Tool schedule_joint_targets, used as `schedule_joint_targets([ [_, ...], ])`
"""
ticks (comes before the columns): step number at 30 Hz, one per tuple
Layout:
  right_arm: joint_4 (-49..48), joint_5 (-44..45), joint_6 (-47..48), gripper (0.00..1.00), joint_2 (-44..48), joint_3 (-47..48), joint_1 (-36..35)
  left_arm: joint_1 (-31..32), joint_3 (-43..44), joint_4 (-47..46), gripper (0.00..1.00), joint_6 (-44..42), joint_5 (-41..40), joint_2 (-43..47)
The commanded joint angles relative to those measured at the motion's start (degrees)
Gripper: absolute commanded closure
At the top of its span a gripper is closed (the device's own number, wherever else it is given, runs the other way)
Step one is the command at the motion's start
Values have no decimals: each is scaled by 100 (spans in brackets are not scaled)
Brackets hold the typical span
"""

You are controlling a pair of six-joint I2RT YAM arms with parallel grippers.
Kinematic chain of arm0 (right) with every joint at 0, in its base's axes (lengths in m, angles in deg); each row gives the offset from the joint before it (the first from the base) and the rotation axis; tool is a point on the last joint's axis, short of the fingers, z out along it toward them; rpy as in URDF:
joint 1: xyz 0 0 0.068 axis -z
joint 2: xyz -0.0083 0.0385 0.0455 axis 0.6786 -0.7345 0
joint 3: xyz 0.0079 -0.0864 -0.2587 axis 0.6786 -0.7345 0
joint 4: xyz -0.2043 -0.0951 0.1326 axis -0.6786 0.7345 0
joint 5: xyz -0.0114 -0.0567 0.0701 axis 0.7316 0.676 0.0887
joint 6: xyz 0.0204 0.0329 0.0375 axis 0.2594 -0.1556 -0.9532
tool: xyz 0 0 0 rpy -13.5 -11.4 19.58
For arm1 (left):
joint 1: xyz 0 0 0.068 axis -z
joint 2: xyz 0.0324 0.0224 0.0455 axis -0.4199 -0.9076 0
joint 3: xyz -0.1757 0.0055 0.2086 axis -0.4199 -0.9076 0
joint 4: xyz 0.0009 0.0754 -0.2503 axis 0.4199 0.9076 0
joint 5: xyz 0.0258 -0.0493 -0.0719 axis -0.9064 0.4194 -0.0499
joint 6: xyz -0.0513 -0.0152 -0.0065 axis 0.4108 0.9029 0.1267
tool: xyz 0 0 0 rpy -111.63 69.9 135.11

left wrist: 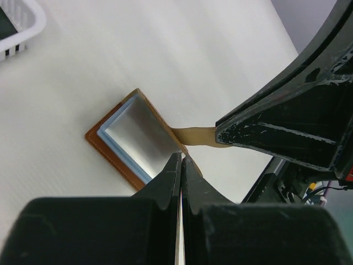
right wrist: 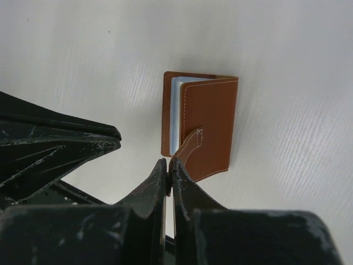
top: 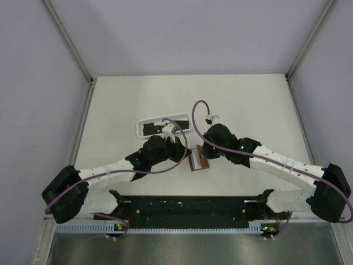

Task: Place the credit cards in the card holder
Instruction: Open the card holder at the center of the board.

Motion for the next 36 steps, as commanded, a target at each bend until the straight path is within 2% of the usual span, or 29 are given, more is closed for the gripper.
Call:
schedule_joint_targets([
  [1, -222, -20, -167, 100, 260, -207, 113, 5, 151, -614, 100, 19, 375, -489],
  [9, -380, -265, -413, 100, 551, -558, 587, 13, -139, -948, 100, 204, 367, -911],
  [16, -1004, -1363, -650, 100, 735, -1042, 1229, 5, -297, -1264, 100, 353, 420, -1324],
  [17, -1066, -1461, -650, 100, 718, -1042, 1246, 5, -324, -1334, 99, 388, 428, -1386],
  [23, -1233, -1892, -685, 100, 656, -919, 1247, 5, -648, -2020, 72, 713, 560, -1615],
  [27, -1242, -2059, -782, 100, 683, -814, 1264, -4, -851, -2363, 69, 845, 543, -1650],
  [33, -1391, -2349, -975, 100, 569, -708, 1264, 5, -1070, -2398, 69, 898, 403, -1554],
  [36, -1392, -2384, -1037, 100, 621, -656, 1264, -4, -1255, -2398, 65, 916, 218, -1422],
])
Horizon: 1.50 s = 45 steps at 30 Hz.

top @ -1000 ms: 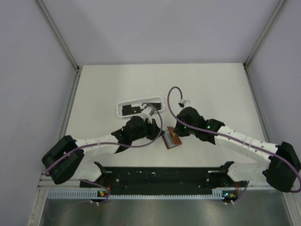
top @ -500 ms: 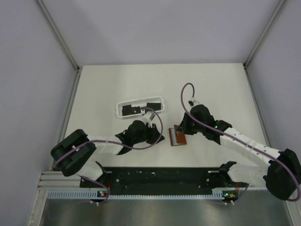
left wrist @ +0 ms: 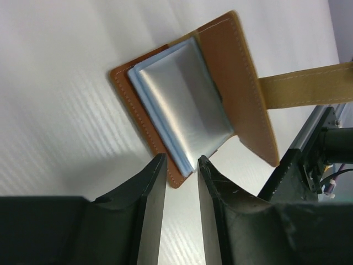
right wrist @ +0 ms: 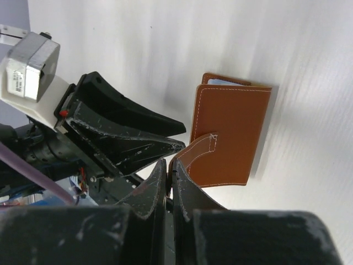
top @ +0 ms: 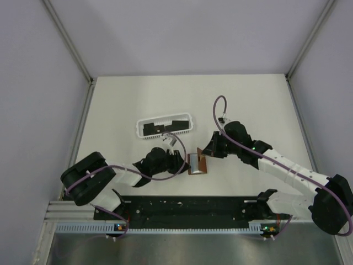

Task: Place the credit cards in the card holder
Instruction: Open the card holder at the center of the board.

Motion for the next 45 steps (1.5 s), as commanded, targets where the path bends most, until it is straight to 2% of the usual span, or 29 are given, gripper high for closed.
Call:
schedule_joint_targets([
  [1, -353, -225, -176, 100, 81, 400, 31, 5, -291, -388, 63, 96, -270, 270],
  [12, -125, -471, -176, 100, 161, 963, 49, -13, -722, -458, 44, 246, -771, 876],
  [18, -134, -577, -211, 100, 47, 1042, 49, -22, -889, -563, 42, 272, -859, 1061],
  [26, -704, -603, -484, 100, -50, 121, 242, -31, -1004, -388, 42, 228, -1017, 1272],
  [32, -513, -235, -343, 98, 142, -592, 611, -31, -907, -239, 42, 202, -1000, 1237],
  [36, 435, 834, -19, 87, 494, -567, 664, -31, -758, 16, 42, 105, -1017, 1263],
  [37, 690, 1091, 34, 80, 573, -523, 664, -31, -723, 86, 42, 79, -1008, 1281],
  [39, 982, 1312, 192, 56, 705, -409, 673, -48, -653, 236, 42, 26, -1008, 1325],
  [40, 956, 1296, 272, 48, 793, -382, 673, -48, -609, 323, 43, -26, -1017, 1386],
  [45, -123, 839, 711, 19, 1198, -259, 673, -92, -398, 1455, 43, -89, -1745, 2096],
])
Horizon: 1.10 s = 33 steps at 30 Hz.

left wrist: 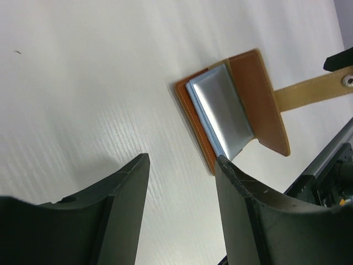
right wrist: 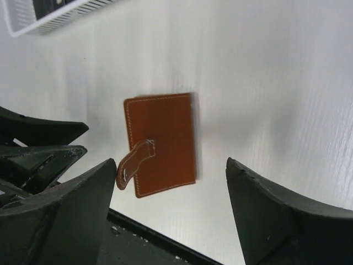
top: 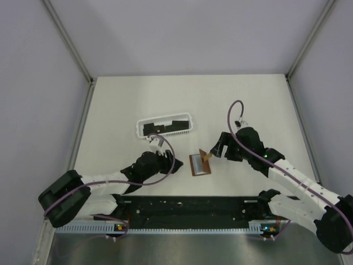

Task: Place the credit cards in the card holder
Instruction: Open the card holder at the center of the board, then pick up the credit card from the storage box.

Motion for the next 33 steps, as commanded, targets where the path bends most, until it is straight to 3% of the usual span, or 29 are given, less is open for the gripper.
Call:
schedule_joint_targets([
  [1, -865, 32, 617, 18, 212, 560, 41, -92, 374, 1035, 43, -126, -893, 834],
  [5, -656, 94, 1048, 20, -1042, 1640, 41, -320, 725, 2503, 43, -116, -1712, 1696],
  [12, -1077, -766, 1576, 30, -3011, 3187, 41, -1391, 928, 3296, 44, -152, -1547, 2603],
  [16, -1016, -1162, 1769, 35, -3988, 4093, 33, -2077, 998, 3376, 44, -152, -1187, 2498],
  [20, -849, -1321, 1954, 36, -4744, 4814, -20, -2280, 1086, 3367, 44, -283, -1054, 2348],
  [27, -577, -1340, 2384, 36, -5720, 5772, -345, -2763, 1209, 3192, 45, -503, -1045, 2032],
  [33, -532, -1655, 2332, 39, -6432, 6511, -539, -3537, 1288, 2832, 46, -556, -527, 1505],
])
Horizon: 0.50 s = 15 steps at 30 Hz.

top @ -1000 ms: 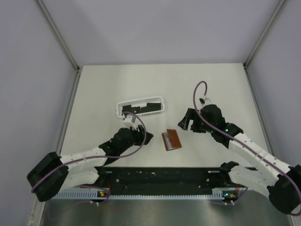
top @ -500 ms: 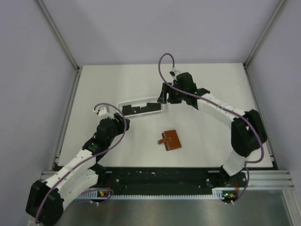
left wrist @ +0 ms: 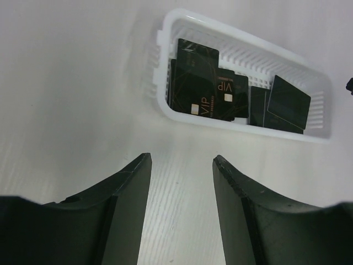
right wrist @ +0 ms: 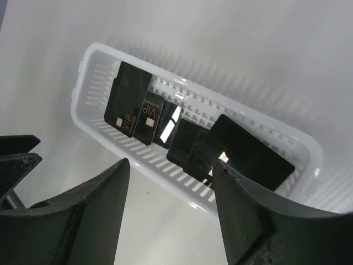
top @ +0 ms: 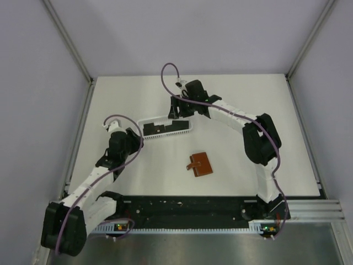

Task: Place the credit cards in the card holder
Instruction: Pick up the credit card from the storage box.

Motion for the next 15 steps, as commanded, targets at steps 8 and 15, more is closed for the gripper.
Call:
schedule_joint_targets([
  [8, -89, -882, -128, 45, -1207, 1491, -292, -616, 373, -1440, 50, -112, 728, -1205],
  [15, -239, -1410, -374, 47, -1795, 2053, -345, -660, 637, -1722, 54, -288, 667, -1786],
])
